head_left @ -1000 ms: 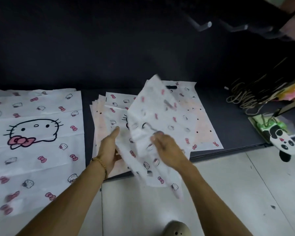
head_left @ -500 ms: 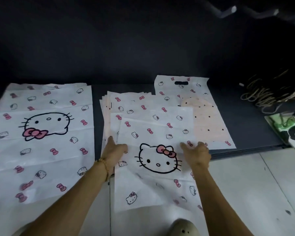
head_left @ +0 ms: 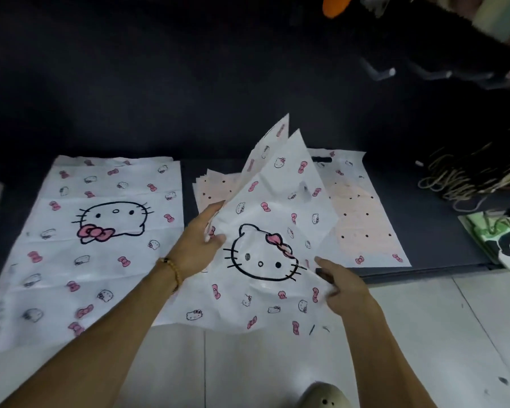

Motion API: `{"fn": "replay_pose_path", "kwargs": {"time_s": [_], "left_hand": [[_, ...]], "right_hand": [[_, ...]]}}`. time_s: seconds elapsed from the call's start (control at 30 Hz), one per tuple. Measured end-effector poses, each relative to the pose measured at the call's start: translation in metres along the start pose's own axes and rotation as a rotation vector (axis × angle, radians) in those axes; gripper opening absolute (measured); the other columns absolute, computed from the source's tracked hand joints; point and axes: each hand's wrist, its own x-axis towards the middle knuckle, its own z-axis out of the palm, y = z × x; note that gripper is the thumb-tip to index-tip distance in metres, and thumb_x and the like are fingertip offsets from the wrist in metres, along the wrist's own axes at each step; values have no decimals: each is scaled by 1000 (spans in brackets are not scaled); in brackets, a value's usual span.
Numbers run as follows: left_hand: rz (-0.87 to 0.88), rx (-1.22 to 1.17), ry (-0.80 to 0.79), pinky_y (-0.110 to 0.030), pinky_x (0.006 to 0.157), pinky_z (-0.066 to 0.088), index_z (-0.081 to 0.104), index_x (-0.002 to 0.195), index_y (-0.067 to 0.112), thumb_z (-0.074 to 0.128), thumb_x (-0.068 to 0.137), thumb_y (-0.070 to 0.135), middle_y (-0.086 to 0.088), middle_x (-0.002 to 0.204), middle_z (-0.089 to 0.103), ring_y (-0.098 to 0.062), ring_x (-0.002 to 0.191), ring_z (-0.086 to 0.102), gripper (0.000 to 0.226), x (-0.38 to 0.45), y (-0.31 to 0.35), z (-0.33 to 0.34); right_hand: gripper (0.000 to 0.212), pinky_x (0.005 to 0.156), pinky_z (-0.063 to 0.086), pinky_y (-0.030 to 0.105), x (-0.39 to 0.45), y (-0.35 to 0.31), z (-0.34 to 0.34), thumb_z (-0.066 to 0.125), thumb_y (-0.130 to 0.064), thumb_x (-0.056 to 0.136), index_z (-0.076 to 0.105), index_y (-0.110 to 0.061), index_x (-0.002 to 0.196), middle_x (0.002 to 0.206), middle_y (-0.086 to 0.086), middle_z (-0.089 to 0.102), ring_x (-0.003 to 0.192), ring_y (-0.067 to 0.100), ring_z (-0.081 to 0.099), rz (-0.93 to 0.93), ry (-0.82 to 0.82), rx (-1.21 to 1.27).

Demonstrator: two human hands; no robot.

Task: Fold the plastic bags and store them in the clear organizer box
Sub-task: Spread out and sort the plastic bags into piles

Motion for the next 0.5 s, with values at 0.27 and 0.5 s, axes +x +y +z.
{"fn": "replay_pose_path", "kwargs": {"time_s": [0.27,0.5], "left_hand": [[-215,-147,349,-7,55,48,51,117,38,63,86,-1,25,95,67,11,75,64,51,-58,-13,-156],[-601,176,404,-32,93,44,39,135,6,65,85,9,-9,129,54,-26,111,54,56,-70,-110,-237]], "right_hand": [[26,59,50,27,-50,17,160,82,-7,69,70,1,91,66,5,64,61,17,55,-310,-340,-335],[18,85,52,25,-29,94,253,70,-18,82,70,-17,100,109,-1,60,96,15,63,-876,-406,-1115]]}}
